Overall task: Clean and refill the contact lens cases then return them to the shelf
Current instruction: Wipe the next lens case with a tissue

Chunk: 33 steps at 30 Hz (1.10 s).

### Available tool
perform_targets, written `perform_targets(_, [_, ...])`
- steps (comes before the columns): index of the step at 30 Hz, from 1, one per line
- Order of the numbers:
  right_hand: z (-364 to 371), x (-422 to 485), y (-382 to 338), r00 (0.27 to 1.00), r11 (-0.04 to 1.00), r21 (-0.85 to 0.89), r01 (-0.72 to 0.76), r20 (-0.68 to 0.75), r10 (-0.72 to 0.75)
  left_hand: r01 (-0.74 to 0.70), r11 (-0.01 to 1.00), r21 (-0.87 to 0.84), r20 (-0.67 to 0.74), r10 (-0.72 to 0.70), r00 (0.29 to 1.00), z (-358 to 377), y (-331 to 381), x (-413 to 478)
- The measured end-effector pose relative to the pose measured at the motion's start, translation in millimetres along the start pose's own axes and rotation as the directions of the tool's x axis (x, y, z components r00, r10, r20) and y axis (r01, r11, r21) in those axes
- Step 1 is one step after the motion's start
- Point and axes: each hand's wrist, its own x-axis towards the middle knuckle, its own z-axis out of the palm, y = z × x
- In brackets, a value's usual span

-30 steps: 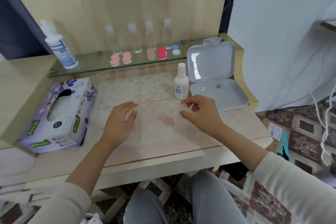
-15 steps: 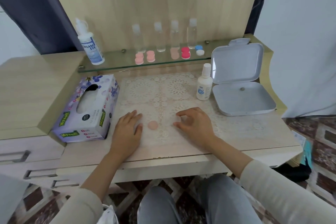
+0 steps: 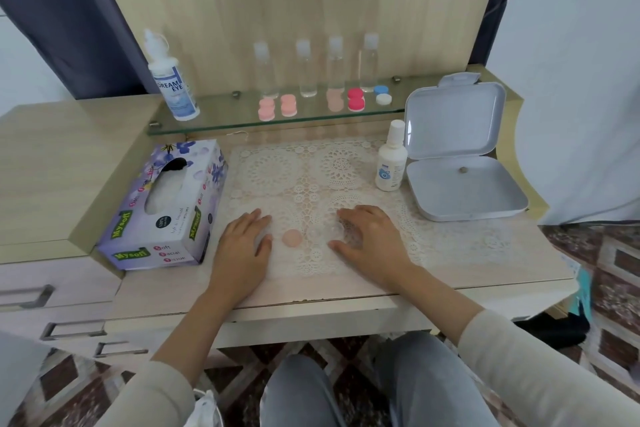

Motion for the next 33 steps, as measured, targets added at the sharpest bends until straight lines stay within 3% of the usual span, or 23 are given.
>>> perform_targets(6, [0.2, -1.0, 1.0, 1.0, 1.0, 0.005, 0.006, 0.009, -0.006, -0.004, 1.0, -0.027, 0.097, 0.007, 0.995, -14.5, -5.6, 12.9])
perform_targets(12, [4.1, 0.9, 4.8, 1.0, 1.0, -0.01, 0.026, 0.004, -0.026, -0.134, 0.978, -0.157, -0.105, 0.119, 0.987, -63.7, 6.7, 14.8])
perform_targets(15, [5.0, 2.0, 6.2, 0.999, 0.999, -0.014, 0.04, -0.007, -0.04, -0.091, 0.985, -0.144, -0.174, 0.066, 0.983, -88.5, -0.1, 20.9])
perform_targets(23, [6.0, 5.4, 7.9, 0.997, 0.998, -0.031, 0.047, -0.052, -0.048, 0.212, 0.975, 0.068, -0.194, -0.196, 0.961, -124.4, -58.4, 45.2])
perform_targets(33, [9.8, 39.6, 4.7, 0.989, 0.984, 0.143, 0.108, -0.111, -0.093, 0.099, 0.901, 0.422, 0.052, -0.133, 0.99, -126.3, -75.7, 72.8])
